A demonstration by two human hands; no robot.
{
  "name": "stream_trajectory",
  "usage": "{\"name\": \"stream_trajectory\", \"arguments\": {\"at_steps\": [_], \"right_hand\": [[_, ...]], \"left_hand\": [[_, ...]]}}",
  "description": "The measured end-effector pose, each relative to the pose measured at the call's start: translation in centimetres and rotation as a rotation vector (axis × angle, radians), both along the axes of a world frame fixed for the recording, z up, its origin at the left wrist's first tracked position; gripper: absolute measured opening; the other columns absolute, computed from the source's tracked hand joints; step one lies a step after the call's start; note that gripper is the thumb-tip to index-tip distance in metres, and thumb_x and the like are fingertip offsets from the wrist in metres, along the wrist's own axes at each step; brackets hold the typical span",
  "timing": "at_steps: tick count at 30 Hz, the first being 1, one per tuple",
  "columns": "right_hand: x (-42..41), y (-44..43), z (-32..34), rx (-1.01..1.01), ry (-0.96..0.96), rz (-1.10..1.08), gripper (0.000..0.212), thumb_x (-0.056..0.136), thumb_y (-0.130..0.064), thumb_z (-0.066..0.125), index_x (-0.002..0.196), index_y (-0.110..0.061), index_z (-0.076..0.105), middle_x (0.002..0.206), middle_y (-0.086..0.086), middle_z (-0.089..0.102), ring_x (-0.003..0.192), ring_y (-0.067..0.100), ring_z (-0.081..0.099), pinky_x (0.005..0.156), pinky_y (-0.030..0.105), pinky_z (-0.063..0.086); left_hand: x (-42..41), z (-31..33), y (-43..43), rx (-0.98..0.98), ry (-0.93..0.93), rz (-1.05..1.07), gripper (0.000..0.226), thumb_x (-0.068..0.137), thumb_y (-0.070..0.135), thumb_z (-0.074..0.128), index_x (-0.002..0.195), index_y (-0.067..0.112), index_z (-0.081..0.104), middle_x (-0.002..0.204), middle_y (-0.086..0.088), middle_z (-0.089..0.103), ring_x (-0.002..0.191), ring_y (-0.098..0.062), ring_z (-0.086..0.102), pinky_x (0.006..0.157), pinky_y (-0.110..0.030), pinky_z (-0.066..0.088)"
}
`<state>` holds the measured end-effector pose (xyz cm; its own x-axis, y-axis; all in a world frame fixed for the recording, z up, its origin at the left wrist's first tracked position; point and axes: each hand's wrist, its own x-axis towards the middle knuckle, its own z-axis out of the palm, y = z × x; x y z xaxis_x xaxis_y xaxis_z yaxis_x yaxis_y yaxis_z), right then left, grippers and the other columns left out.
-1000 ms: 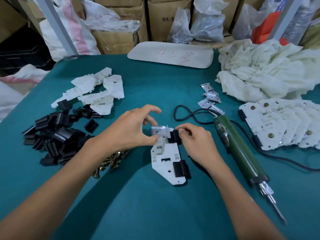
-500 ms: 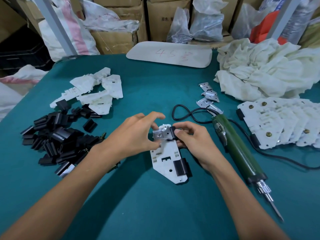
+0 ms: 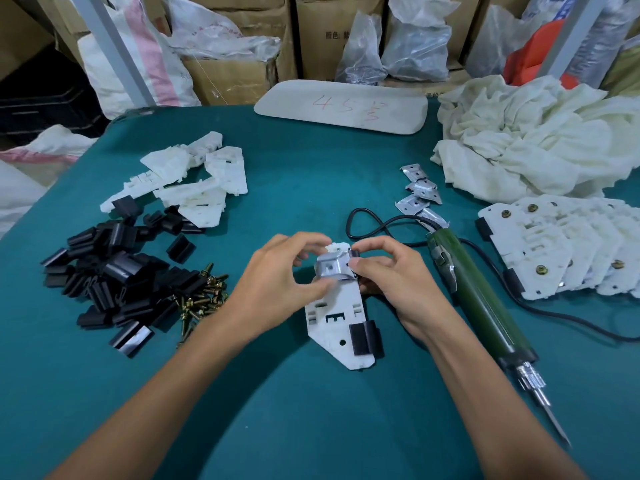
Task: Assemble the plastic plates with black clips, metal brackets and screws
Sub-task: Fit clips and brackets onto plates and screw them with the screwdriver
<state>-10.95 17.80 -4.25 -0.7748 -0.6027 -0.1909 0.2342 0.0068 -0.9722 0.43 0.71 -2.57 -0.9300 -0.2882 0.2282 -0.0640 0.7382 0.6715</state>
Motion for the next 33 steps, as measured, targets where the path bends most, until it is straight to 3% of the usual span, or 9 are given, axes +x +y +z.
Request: {"name": "stream_trajectory", "arguments": {"at_steps": [5,8,14,20,23,27,29,31,33], "right_hand": [[0.3,-0.4,0.3,-0.114,-0.029,-0.044,0.016,0.093,0.000,0.067,0.104,-0.011,0.064,0.085,0.015,0.077,0.069,0.019,0.070,0.064,0.026,0.058],[0.3,-0.4,0.3,-0.129,-0.024,-0.029,0.016,0.094,0.000,0.066,0.104,-0.012,0.063,0.084,0.012,0.077,0.069,0.018,0.071,0.063,0.024,0.057],[0.2,0.0,0.3,-0.129,-0.047,0.015,0.014,0.097,-0.003,0.063,0.106,-0.013,0.061,0.091,0.013,0.078,0.074,0.021,0.073,0.070,0.028,0.060],[0.6,-0.1,0.4,-0.176,-0.054,0.022,0.022,0.088,-0.016,0.075,0.107,-0.017,0.065,0.087,0.010,0.076,0.074,0.017,0.070,0.068,0.026,0.058],[0.9,-0.3,0.5,-0.190,-0.064,0.001,0.028,0.078,-0.025,0.079,0.103,-0.021,0.068,0.085,0.012,0.073,0.073,0.020,0.068,0.064,0.026,0.057],[1.1,-0.5,0.0,-0.179,-0.045,-0.031,0.022,0.086,-0.018,0.077,0.105,-0.017,0.067,0.082,0.010,0.073,0.069,0.018,0.069,0.061,0.025,0.056],[1.1,-0.5,-0.1,-0.163,-0.040,-0.050,0.017,0.092,-0.012,0.074,0.106,-0.015,0.066,0.082,0.009,0.075,0.067,0.017,0.069,0.061,0.024,0.055],[0.9,-0.4,-0.3,-0.096,-0.007,-0.063,0.014,0.093,-0.014,0.074,0.106,-0.016,0.067,0.083,0.008,0.077,0.065,0.016,0.069,0.062,0.025,0.056],[0.8,-0.4,-0.7,0.076,0.138,-0.075,0.013,0.092,-0.023,0.077,0.104,-0.022,0.072,0.086,0.004,0.078,0.062,0.011,0.068,0.065,0.027,0.055]], "left_hand": [[0.2,-1.3,1.2,0.705,-0.073,0.042,0.043,0.082,0.056,0.070,0.116,0.029,0.071,0.115,0.002,0.073,0.108,-0.013,0.067,0.094,-0.036,0.054],[0.4,-1.3,1.7,0.877,-0.091,-0.017,0.038,0.093,0.051,0.064,0.108,0.019,0.076,0.113,-0.016,0.073,0.105,-0.030,0.069,0.098,-0.045,0.052],[0.2,-1.2,1.7,0.956,-0.030,0.033,0.034,0.086,0.041,0.070,0.098,0.011,0.078,0.102,-0.017,0.075,0.088,-0.021,0.069,0.082,-0.037,0.056],[0.6,-2.0,1.4,0.878,-0.020,-0.020,0.033,0.098,0.044,0.059,0.110,0.019,0.076,0.111,-0.010,0.075,0.103,-0.024,0.071,0.091,-0.041,0.058],[0.8,-2.2,1.4,0.858,-0.020,-0.027,0.037,0.100,0.049,0.055,0.114,0.021,0.075,0.113,-0.008,0.075,0.108,-0.029,0.070,0.098,-0.054,0.054],[0.9,-2.2,1.1,0.843,-0.056,-0.054,0.038,0.100,0.049,0.055,0.114,0.020,0.075,0.114,-0.010,0.075,0.109,-0.035,0.069,0.099,-0.059,0.051],[0.9,-1.7,0.7,0.777,-0.101,-0.050,0.043,0.098,0.058,0.052,0.098,0.023,0.077,0.100,-0.006,0.077,0.095,-0.032,0.072,0.089,-0.051,0.057],[0.5,-1.0,-0.1,0.503,-0.136,-0.001,0.051,0.092,0.074,0.044,0.070,0.031,0.062,0.070,0.015,0.063,0.063,-0.009,0.058,0.067,-0.030,0.049],[-1.2,0.3,-0.9,0.223,-0.092,0.155,0.037,0.092,0.070,0.047,0.076,0.041,0.063,0.073,0.026,0.064,0.067,0.000,0.056,0.068,-0.014,0.041]]}}
